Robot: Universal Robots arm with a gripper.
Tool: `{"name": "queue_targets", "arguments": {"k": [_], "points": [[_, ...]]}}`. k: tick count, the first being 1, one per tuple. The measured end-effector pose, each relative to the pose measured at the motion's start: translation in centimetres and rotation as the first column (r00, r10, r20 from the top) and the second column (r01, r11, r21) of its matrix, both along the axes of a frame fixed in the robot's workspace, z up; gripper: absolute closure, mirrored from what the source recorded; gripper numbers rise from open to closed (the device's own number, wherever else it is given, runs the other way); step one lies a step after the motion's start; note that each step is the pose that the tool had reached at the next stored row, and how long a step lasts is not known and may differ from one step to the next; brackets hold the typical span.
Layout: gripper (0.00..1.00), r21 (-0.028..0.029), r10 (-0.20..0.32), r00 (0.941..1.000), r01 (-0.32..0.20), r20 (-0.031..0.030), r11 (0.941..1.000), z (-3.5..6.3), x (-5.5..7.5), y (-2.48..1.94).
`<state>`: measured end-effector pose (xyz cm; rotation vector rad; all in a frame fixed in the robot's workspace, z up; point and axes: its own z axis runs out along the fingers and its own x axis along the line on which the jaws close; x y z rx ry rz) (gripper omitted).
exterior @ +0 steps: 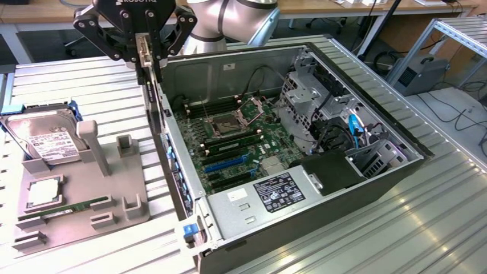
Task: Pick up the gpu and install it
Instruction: 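Pick up the gpu and move the gpu toward the slot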
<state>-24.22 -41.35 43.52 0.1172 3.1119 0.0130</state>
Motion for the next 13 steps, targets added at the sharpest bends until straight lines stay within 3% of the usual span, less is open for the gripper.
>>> {"name": "queue_targets", "arguments": {"k": [13], "points": [[0.73,-0.0006,0.000,1.0000,0.000,0.0000,1.0000,0.00,0.56,0.00]]}}
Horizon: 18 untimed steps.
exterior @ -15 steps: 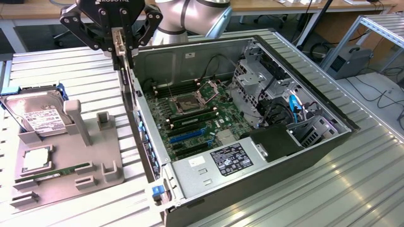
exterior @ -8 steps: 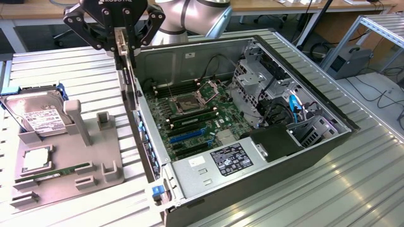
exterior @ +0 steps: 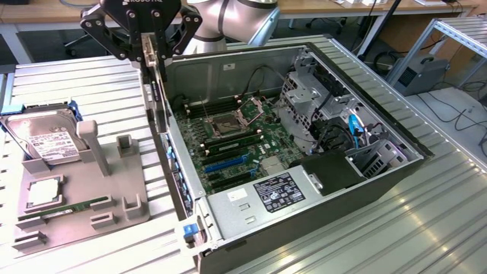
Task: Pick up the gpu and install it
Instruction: 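Pick up the gpu and move the gpu toward the slot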
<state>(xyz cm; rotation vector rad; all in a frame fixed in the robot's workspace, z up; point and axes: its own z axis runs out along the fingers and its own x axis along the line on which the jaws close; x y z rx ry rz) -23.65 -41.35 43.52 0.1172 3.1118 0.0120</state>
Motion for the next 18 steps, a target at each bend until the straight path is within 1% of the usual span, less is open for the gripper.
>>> {"name": "queue_targets", "arguments": {"k": [18], "points": [[0.73,-0.0004,0.000,1.0000,0.000,0.0000,1.0000,0.00,0.74,0.00]]}}
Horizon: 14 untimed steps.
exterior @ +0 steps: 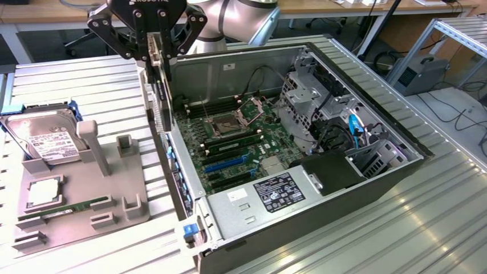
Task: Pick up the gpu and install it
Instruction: 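Pick up the gpu and move the gpu toward the slot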
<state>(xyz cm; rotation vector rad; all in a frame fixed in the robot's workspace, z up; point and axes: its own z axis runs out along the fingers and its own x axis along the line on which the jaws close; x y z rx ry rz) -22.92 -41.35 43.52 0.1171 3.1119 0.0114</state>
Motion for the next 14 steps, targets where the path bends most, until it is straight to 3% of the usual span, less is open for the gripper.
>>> {"name": "queue_targets", "arguments": {"k": [14], "points": [[0.73,-0.0001,0.000,1.0000,0.000,0.0000,1.0000,0.00,0.58,0.00]]}}
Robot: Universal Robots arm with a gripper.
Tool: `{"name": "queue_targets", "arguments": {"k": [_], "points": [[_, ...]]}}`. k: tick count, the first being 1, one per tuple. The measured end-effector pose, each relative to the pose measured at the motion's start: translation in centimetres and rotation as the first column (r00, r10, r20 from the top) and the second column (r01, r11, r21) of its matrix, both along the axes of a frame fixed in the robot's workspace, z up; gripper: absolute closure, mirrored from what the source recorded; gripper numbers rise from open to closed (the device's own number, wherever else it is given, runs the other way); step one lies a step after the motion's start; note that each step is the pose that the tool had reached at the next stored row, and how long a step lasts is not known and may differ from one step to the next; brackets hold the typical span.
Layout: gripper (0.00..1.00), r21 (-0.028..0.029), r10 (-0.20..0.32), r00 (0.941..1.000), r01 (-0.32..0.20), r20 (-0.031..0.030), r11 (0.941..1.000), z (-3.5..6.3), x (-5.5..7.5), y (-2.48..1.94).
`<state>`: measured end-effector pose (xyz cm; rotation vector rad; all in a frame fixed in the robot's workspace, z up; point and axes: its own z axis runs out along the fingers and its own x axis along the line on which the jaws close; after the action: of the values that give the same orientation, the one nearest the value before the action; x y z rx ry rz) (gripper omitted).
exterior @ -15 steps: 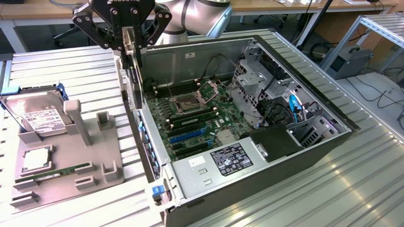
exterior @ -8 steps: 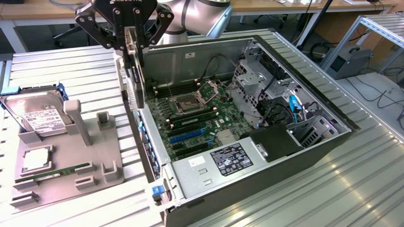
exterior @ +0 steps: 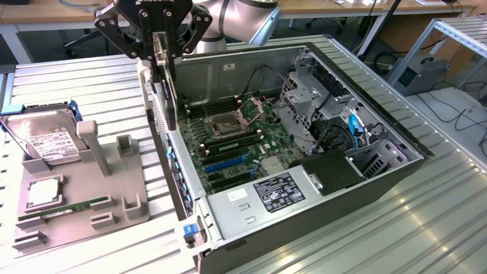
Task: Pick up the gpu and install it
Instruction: 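Pick up the gpu and move the gpu toward the slot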
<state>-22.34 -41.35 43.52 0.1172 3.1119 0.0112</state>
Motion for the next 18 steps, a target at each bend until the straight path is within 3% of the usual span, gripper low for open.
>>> {"name": "queue_targets", "arguments": {"k": [18], "points": [[0.73,-0.0002,0.000,1.0000,0.000,0.0000,1.0000,-0.01,0.77,0.00]]}}
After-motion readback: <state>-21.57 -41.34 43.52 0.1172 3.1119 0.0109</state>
